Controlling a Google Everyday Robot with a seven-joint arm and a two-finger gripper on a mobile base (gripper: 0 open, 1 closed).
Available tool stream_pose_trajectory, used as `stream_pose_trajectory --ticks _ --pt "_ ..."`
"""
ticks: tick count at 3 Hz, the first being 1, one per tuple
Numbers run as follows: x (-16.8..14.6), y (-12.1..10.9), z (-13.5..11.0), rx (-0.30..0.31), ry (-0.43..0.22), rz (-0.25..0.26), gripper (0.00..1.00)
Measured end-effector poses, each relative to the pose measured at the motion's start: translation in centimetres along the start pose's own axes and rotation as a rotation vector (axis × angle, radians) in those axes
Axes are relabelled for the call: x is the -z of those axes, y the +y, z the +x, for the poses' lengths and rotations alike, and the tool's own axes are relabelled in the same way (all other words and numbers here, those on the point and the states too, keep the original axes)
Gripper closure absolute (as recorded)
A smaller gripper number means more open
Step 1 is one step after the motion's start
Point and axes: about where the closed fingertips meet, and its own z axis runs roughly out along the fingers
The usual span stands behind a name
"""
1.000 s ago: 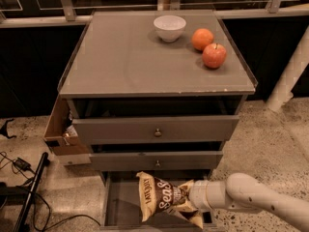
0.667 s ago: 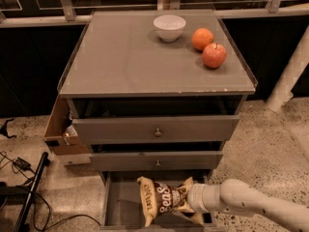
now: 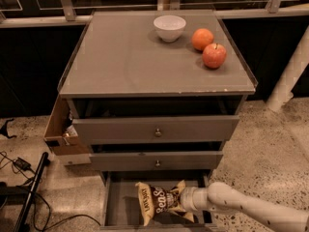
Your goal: Place brown chip bag into bottom drawer
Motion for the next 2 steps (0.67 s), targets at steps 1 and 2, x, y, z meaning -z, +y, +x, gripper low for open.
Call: stream_pose_trajectory --ticks 1,2 --pt "0.0 0.0 0.0 0.000 0.000 0.000 1.00" --pt "-1.6 0.3 1.7 -0.001 -0.007 0.013 1.00"
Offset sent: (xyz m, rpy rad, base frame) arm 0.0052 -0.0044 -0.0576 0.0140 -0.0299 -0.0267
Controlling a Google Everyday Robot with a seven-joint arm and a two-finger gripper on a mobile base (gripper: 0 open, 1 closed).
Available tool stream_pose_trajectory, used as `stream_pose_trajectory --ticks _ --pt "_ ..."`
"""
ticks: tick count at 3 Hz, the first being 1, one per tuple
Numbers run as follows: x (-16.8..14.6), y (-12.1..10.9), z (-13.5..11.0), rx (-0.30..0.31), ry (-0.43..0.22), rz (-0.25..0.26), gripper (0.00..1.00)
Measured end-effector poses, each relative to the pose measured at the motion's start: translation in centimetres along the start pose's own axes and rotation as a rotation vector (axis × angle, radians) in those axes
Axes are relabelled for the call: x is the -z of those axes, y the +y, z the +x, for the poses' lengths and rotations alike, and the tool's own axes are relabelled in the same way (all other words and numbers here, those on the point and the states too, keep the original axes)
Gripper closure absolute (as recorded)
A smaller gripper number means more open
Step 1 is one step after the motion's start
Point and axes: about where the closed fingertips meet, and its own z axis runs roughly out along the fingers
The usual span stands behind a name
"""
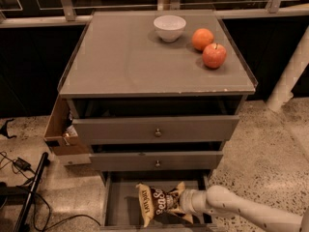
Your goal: Place brown chip bag into bottom drawer
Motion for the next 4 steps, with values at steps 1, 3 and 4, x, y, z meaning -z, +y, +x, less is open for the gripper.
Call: stream_pose_trajectory --ticks 1,3,4 --pt "-2.5 -0.1 1.2 0.000 -0.029 0.009 1.00" --pt "-7.4 -1.9 2.2 0.020 -0.071 0.020 1.00" --pt "-9.6 -2.8 2.4 0.041 -0.081 0.015 1.00"
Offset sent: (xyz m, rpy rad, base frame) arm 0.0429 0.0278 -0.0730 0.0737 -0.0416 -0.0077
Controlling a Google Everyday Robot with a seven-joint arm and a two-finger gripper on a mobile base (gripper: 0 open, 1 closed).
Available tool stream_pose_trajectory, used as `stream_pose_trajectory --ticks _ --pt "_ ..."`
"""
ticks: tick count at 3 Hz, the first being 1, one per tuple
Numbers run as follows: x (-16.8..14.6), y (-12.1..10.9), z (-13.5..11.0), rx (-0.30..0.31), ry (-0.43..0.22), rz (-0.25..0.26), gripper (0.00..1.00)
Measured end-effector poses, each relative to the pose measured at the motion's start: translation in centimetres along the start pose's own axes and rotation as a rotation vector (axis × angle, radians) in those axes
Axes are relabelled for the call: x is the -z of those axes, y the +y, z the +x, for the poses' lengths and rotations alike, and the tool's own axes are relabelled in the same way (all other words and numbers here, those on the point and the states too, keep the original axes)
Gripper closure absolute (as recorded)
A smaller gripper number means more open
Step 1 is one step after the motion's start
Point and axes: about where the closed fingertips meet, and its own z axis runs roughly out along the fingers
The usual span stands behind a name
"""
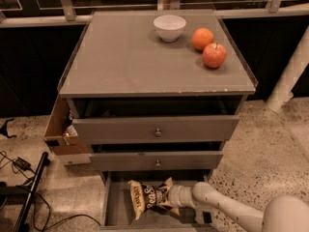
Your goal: Place brown chip bag into bottom drawer
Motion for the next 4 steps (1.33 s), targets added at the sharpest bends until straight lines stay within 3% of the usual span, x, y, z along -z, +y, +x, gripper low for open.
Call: stream_pose_trajectory --ticks 2,3,4 --pt "-3.4 -1.1 1.5 0.016 0.001 0.003 1.00" --pt "-3.5 -1.3 1.7 0.016 0.002 0.006 0.83" --pt "-3.5 -1.3 1.7 0.016 0.002 0.006 0.59"
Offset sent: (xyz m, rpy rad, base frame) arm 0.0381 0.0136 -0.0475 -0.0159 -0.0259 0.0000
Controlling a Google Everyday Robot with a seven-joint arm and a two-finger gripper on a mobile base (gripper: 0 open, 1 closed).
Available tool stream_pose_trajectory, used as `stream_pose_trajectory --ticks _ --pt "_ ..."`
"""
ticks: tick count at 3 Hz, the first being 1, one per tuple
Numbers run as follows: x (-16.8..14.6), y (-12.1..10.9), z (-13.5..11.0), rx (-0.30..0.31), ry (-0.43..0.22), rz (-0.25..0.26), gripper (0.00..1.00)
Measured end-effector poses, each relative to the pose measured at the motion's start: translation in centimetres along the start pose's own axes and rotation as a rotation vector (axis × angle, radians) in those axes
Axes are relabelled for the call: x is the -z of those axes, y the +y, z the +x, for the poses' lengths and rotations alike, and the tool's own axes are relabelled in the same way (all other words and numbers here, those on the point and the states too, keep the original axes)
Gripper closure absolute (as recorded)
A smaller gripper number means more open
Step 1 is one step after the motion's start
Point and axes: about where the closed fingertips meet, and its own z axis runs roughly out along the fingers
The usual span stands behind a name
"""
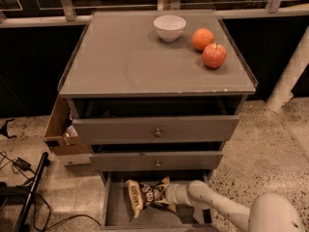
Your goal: Place brown chip bag into bottom drawer
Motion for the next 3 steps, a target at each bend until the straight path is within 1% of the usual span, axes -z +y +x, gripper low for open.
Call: stream_pose_trajectory --ticks 2,3 --pt "0.00 0.00 0.00 0.000 0.000 0.000 0.13" --pt "0.10 0.02 -0.04 0.001 0.001 0.003 0.00"
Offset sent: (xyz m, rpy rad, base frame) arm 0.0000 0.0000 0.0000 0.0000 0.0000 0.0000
